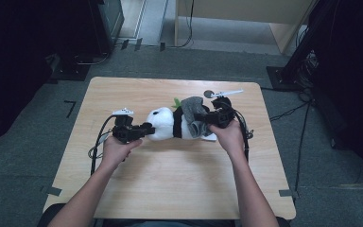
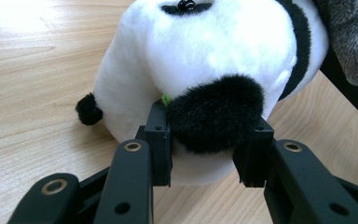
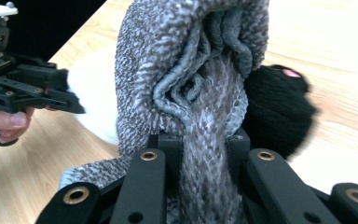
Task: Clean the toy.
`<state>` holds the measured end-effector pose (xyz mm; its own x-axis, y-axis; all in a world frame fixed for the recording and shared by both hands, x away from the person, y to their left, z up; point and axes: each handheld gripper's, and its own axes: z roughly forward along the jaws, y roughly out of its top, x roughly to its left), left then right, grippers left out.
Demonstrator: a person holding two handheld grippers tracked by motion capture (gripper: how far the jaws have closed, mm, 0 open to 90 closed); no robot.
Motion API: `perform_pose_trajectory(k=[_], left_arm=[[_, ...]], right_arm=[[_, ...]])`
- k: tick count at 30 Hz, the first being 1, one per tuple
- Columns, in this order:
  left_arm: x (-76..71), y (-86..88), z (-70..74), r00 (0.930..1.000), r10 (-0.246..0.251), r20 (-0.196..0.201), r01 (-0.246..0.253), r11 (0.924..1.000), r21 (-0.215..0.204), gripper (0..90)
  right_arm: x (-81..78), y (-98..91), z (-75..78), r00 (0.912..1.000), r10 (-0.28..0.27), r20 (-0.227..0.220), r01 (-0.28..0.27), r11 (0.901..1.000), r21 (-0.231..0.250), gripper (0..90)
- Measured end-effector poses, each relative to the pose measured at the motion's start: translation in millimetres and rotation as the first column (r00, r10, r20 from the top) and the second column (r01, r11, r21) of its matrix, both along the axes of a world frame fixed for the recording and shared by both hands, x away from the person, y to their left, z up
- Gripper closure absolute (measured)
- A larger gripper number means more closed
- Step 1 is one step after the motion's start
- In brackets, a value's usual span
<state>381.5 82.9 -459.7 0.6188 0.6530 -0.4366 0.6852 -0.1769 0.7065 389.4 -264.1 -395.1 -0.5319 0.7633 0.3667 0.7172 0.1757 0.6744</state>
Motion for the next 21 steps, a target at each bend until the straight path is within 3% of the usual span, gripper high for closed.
perform_pose_trajectory(k=[4, 11, 13, 15, 18, 20, 21], left_arm=[[0.5, 0.8, -1.1, 0.9998, -0.022, -0.001, 0.022, 0.9985, -0.049, 64.7], [-4.7, 0.3, 8.1, 0.9972, -0.067, -0.032, 0.064, 0.9954, -0.071, 68.7], [-7.7, 2.3, 11.4, 0.9958, -0.084, -0.037, 0.081, 0.9939, -0.075, 69.1], [-11.7, 2.5, 13.9, 0.9945, -0.096, -0.042, 0.093, 0.9934, -0.067, 69.2], [-16.7, 2.4, 13.2, 0.9945, -0.078, -0.07, 0.074, 0.9952, -0.065, 69.0], [-16.6, 3.3, 11.8, 0.9958, -0.065, -0.065, 0.061, 0.9964, -0.059, 68.3], [-16.2, 3.7, 10.9, 0.9963, -0.067, -0.054, 0.064, 0.9965, -0.053, 67.3]], right_arm=[[-1.3, -13.2, 2.6, 0.9991, -0.042, 0.01, 0.042, 0.999, -0.018, 76.3], [-10.5, -22.6, 18.0, 0.9948, -0.083, 0.059, 0.086, 0.995, -0.051, 76.3], [-15.8, -23.7, 25.9, 0.9932, -0.086, 0.078, 0.089, 0.9953, -0.038, 76.2], [-22.0, -22.9, 33.5, 0.9929, -0.07, 0.095, 0.071, 0.9975, 0.001, 76.2], [-28.2, -11.8, 35.8, 0.9968, -0.007, 0.079, 0.004, 0.9992, 0.039, 76.2], [-28.4, -1.0, 29.0, 0.9981, 0.035, 0.051, -0.036, 0.9991, 0.024, 76.2], [-26.7, 6.9, 21.6, 0.9981, 0.048, 0.038, -0.047, 0.9986, -0.023, 76.2]])
